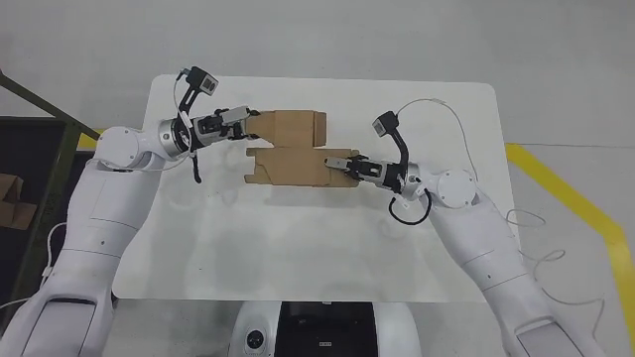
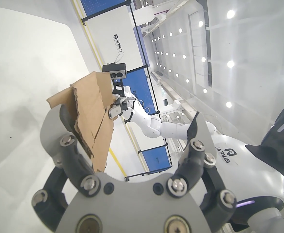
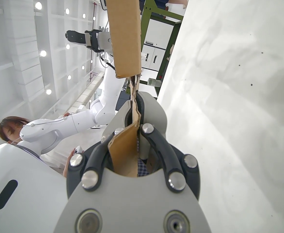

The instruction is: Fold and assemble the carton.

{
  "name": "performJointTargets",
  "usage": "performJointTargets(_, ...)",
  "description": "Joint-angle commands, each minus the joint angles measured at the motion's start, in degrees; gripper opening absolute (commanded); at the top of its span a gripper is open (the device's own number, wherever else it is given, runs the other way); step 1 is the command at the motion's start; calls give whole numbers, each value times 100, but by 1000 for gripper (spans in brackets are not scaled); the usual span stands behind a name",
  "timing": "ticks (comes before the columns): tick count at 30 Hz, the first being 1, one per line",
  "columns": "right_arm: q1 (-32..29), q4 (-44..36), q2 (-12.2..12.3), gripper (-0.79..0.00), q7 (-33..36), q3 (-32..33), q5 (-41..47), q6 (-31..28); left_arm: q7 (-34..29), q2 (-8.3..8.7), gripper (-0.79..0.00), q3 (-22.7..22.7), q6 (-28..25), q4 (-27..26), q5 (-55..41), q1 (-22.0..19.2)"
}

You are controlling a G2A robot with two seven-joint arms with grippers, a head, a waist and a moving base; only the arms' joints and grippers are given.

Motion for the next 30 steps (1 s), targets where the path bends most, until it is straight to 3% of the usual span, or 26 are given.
performJointTargets(1,6,-4,-1,-785,-1,-16,3,5,53,-4,-305,19,10,2,63,1)
performJointTargets(3,19,0,-3,-785,-1,-33,9,5,79,-8,-425,36,13,19,90,-6)
performJointTargets(8,64,20,-9,-785,10,-65,63,15,161,-16,-545,74,0,52,230,-35)
performJointTargets(18,134,58,1,-785,-45,-91,-103,-26,274,-14,-551,107,-1,81,513,-39)
performJointTargets(22,114,-9,2,-785,-65,-105,-63,-18,331,-19,-591,146,16,54,620,-41)
performJointTargets(26,113,-32,5,-785,-84,-101,-29,-10,359,-18,-686,152,14,14,667,-34)
performJointTargets(28,106,-53,9,-785,-84,-94,-14,-10,367,-14,-785,139,11,-7,689,-20)
performJointTargets(30,94,-80,16,-785,-84,-83,-18,-25,363,-8,-785,120,18,-24,689,-5)
